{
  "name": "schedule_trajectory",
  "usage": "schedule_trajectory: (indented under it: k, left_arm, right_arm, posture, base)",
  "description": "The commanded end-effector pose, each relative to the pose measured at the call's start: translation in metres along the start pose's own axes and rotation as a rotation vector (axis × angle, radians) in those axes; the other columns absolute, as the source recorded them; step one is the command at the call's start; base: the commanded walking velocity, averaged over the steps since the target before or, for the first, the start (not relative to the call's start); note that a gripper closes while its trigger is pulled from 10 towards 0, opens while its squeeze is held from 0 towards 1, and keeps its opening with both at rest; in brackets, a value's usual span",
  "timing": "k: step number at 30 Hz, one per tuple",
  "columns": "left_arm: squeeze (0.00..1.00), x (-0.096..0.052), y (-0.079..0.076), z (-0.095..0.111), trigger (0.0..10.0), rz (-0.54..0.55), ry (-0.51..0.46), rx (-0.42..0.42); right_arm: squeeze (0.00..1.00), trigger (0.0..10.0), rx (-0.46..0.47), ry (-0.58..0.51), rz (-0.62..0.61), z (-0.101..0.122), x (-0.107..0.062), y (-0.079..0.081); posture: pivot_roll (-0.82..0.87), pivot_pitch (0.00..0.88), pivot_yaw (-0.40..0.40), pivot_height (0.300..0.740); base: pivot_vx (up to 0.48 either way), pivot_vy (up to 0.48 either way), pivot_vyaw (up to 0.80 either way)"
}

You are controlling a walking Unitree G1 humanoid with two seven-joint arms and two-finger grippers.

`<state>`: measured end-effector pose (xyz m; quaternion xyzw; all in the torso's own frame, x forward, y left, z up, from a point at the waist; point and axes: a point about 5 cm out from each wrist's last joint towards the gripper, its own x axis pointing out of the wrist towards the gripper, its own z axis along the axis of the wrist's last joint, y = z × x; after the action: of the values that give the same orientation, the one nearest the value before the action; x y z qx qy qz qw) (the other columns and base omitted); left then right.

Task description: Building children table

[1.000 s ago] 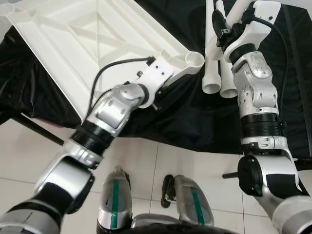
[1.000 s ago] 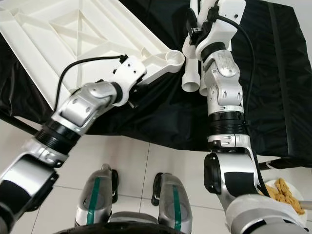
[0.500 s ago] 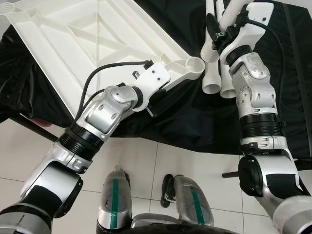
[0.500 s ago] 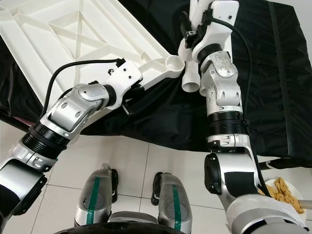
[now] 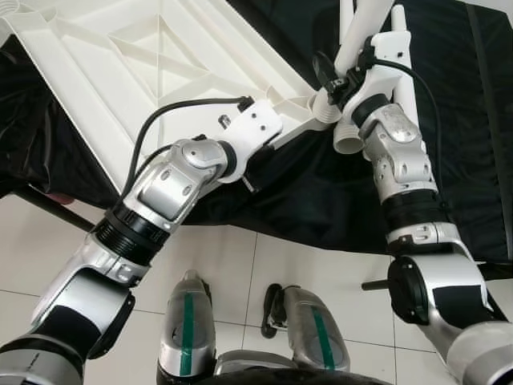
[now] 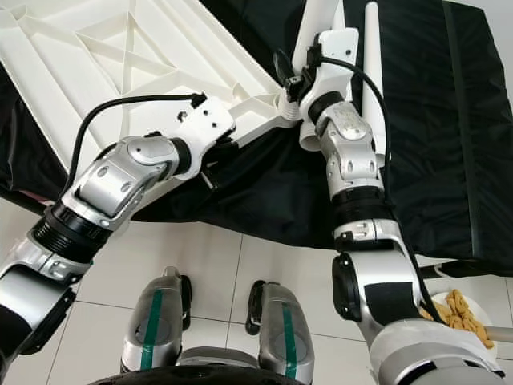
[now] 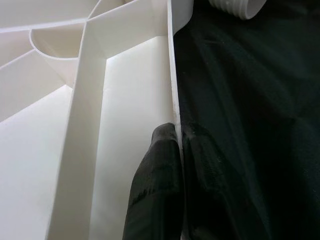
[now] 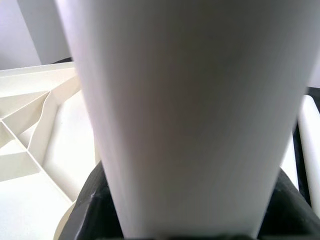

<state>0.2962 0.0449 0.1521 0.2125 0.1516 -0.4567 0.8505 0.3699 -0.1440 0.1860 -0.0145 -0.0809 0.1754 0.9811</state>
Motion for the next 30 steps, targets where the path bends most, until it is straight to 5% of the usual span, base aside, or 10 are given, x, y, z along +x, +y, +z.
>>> schedule_trajectory:
  k: [1,15,30]
  left_arm:
    - [0.0,-0.004,-0.01,0.019,10.0,-0.118,-0.081,0.05]
    - [0.0,-0.007,-0.014,0.023,10.0,-0.125,-0.085,0.06]
    - [0.0,-0.011,-0.013,0.025,10.0,-0.106,-0.088,0.043]
  right_arm:
    - [0.0,10.0,0.001,0.023,-0.011,-0.005,0.0,-0.003]
    - [0.0,10.0,0.015,0.04,-0.014,-0.01,0.011,-0.004]
    - [0.0,10.0,-0.143,0.1,0.115,-0.028,0.003,0.009]
  posture:
    - [0.14,0.041,-0.065,0.74]
    - [0.15,0.036,-0.068,0.74]
    - [0.15,0.075,-0.072,0.74]
  base:
    - [0.0,0.0,0.0]
    - [0.0,0.0,0.0]
    - [0.0,0.0,0.0]
